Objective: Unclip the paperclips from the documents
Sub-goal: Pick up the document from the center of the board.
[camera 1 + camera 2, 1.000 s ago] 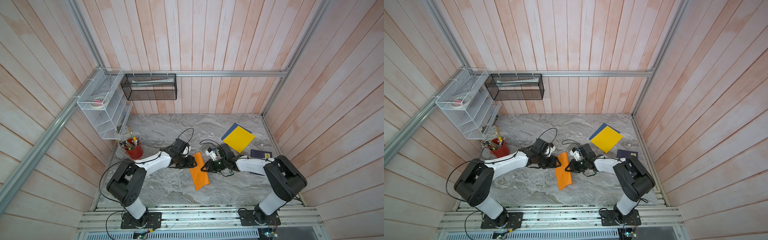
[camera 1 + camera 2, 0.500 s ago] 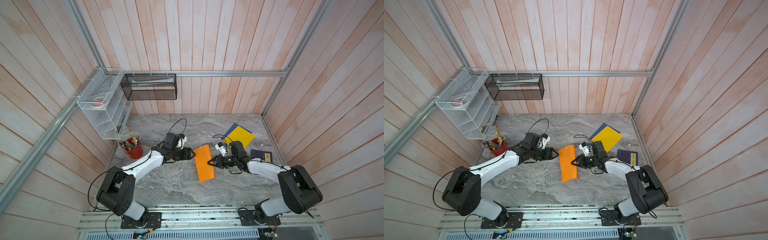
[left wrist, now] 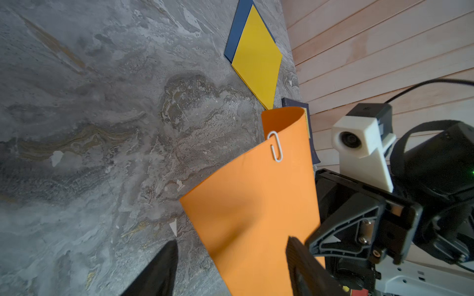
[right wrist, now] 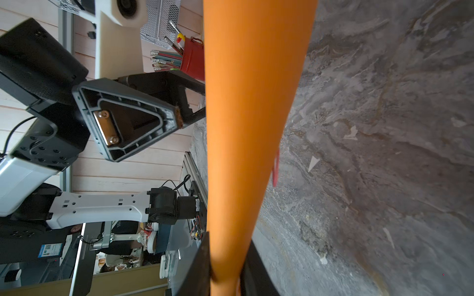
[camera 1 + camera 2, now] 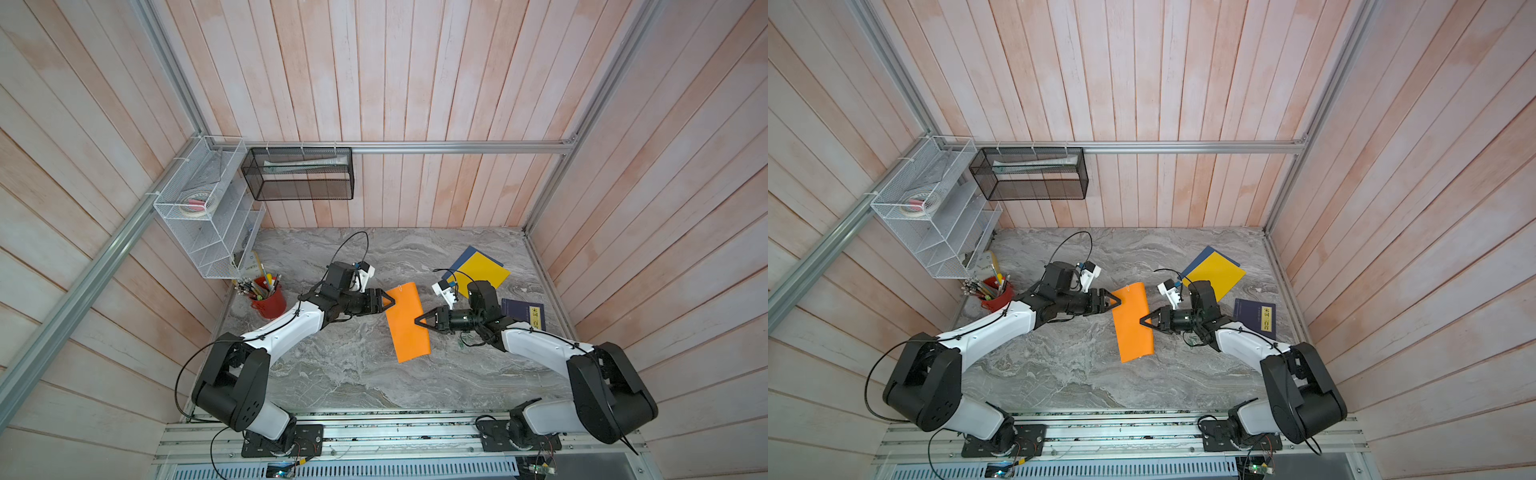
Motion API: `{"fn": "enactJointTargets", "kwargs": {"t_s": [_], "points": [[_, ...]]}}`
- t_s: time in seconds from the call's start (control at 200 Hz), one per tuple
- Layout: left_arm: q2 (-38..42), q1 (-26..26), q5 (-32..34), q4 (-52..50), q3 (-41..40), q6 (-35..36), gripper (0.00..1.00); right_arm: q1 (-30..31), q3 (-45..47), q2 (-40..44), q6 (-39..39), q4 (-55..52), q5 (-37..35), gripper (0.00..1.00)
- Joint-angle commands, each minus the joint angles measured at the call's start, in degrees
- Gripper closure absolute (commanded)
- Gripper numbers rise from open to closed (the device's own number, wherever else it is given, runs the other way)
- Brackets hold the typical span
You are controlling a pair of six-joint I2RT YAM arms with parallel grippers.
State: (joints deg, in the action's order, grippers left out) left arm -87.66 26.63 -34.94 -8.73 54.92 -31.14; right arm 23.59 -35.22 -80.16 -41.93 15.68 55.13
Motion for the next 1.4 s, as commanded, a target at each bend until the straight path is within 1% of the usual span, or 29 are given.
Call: {"fn": "enactJointTargets", "kwargs": {"t_s": [0.0, 0.18, 0.41, 0.67, 0.845, 1.225, 1.395], "points": [[-1.2, -0.1, -2.1, 2.8, -1.1, -0.9, 0.3, 0.8, 0.6, -0.3, -1.4, 3.9, 2.4, 0.79], [-0.4, -0.1, -3.5, 4.8, -1.0, -1.7, 0.31, 2.4, -0.2, -2.2, -0.8, 3.3, 1.5, 0.79], [1.4, -0.1, -4.7, 5.5, -0.8, -2.1, 0.35, 2.5, -0.4, -3.6, 0.0, 2.0, 0.0, 0.79], [1.6, -0.1, -5.5, 6.7, -1.0, -2.7, 0.46, 2.7, -2.3, -4.9, 0.8, 0.7, 0.1, 0.79], [1.1, -0.1, -6.2, 7.7, -1.1, -3.0, 0.55, 3.7, -3.7, -5.7, 1.8, -0.6, 0.1, 0.79], [1.2, 0.0, -5.8, 8.7, -1.5, -3.6, 0.66, 5.3, -3.5, -6.1, -1.0, 2.9, 0.1, 0.8], [1.2, 0.0, -5.9, 9.2, -1.7, -3.8, 0.7, 5.6, -2.7, -6.2, -3.7, 6.4, -0.2, 0.8]]}}
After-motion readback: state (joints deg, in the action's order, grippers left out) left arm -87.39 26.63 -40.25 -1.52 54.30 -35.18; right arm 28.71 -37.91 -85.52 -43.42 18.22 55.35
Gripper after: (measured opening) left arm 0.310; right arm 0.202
